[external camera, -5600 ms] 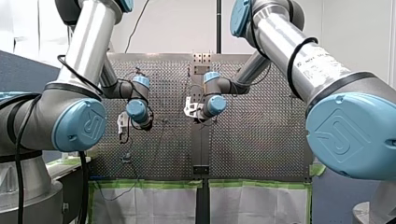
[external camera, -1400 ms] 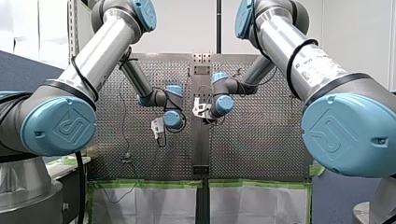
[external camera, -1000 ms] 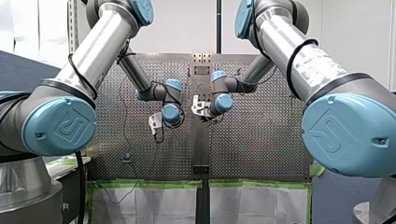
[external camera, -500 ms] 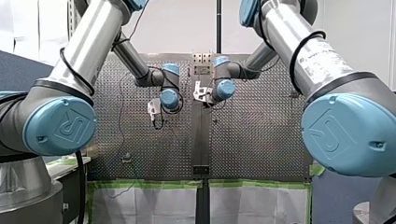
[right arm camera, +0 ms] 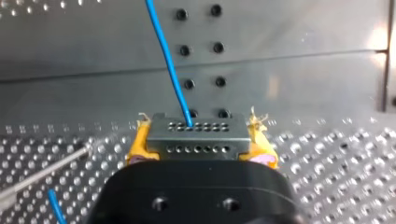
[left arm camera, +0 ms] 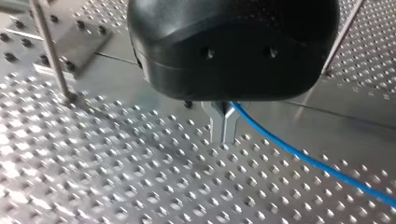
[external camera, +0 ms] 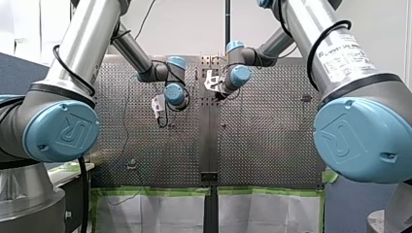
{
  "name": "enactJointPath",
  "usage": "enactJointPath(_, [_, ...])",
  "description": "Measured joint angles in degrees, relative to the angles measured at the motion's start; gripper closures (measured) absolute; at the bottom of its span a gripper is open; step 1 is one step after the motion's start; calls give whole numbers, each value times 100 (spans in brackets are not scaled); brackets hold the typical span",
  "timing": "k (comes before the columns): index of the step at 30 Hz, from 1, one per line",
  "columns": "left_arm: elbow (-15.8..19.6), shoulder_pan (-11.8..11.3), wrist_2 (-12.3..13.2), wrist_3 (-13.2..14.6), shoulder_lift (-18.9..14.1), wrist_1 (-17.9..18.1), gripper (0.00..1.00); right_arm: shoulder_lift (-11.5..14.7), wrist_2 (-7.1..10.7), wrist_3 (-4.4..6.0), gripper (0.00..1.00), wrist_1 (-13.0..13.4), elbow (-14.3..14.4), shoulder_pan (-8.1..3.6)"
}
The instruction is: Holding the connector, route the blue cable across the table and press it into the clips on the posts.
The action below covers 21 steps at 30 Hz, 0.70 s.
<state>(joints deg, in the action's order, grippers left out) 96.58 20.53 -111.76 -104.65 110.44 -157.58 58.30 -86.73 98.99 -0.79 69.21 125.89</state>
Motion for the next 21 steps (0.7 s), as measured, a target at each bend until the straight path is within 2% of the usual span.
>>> enactJointPath(8, [50,88,65,62,-499,-77,98,484,19,-15,100,-51,438,-28])
enactJointPath(14, [51,164,73,70,-839,-155,98,864,147,11,100,-147,506,-2])
enactJointPath(21, [51,212,85,96,-1207,-203,98,1276,242,57,100,-202,510,-44])
